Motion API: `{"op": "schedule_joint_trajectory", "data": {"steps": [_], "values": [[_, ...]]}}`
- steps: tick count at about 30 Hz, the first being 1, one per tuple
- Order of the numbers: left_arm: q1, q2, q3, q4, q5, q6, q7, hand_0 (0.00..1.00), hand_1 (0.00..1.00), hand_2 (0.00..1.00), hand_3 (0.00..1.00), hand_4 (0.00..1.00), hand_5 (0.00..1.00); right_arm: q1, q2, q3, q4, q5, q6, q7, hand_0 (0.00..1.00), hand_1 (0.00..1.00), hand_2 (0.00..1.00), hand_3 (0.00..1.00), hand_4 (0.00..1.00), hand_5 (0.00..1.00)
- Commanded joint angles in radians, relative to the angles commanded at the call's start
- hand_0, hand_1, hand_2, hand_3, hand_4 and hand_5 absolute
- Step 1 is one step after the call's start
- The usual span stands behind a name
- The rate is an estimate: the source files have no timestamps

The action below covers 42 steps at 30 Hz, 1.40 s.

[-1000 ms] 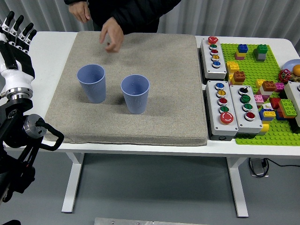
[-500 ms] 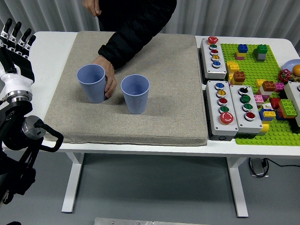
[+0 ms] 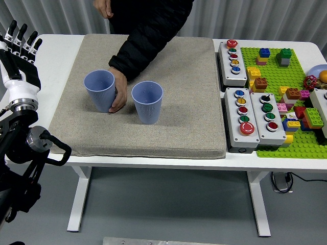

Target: Pick cup pour cup place

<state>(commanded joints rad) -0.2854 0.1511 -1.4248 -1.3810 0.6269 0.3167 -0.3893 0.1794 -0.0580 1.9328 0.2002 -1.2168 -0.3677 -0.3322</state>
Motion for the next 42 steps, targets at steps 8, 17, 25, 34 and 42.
{"op": "schedule_joint_trajectory", "data": {"steps": [8, 17, 25, 34, 42], "values": [[0.001, -0.002, -0.003, -0.002, 0.006, 0.002, 0.005, 0.751, 0.762, 0.867, 0.885, 0.863, 0.998, -0.002, 0.003, 0.000, 0.001, 0.006, -0.006, 0.007, 0.668, 0.608, 0.549, 0.540, 0.002, 0.127], [0.005, -0.001, -0.001, -0.008, 0.017, 0.002, 0.010, 0.752, 0.763, 0.868, 0.886, 0.863, 0.998, -0.005, 0.005, 0.011, 0.002, -0.011, -0.004, 0.005, 0.668, 0.608, 0.550, 0.541, 0.002, 0.131], [0.003, -0.001, -0.004, -0.014, 0.017, 0.004, 0.012, 0.752, 0.762, 0.868, 0.886, 0.862, 0.998, -0.001, 0.003, 0.019, 0.003, -0.011, -0.003, 0.006, 0.668, 0.608, 0.550, 0.544, 0.002, 0.132], [0.014, -0.002, 0.011, -0.029, 0.029, 0.007, 0.015, 0.752, 0.764, 0.869, 0.886, 0.861, 0.998, -0.001, 0.000, 0.013, 0.004, -0.025, -0.002, -0.003, 0.669, 0.608, 0.549, 0.546, 0.002, 0.133], [0.033, -0.002, 0.014, -0.046, 0.032, 0.013, 0.014, 0.752, 0.763, 0.868, 0.885, 0.861, 0.998, -0.016, -0.002, 0.023, 0.003, -0.038, 0.006, -0.003, 0.669, 0.607, 0.549, 0.546, 0.002, 0.133]]}}
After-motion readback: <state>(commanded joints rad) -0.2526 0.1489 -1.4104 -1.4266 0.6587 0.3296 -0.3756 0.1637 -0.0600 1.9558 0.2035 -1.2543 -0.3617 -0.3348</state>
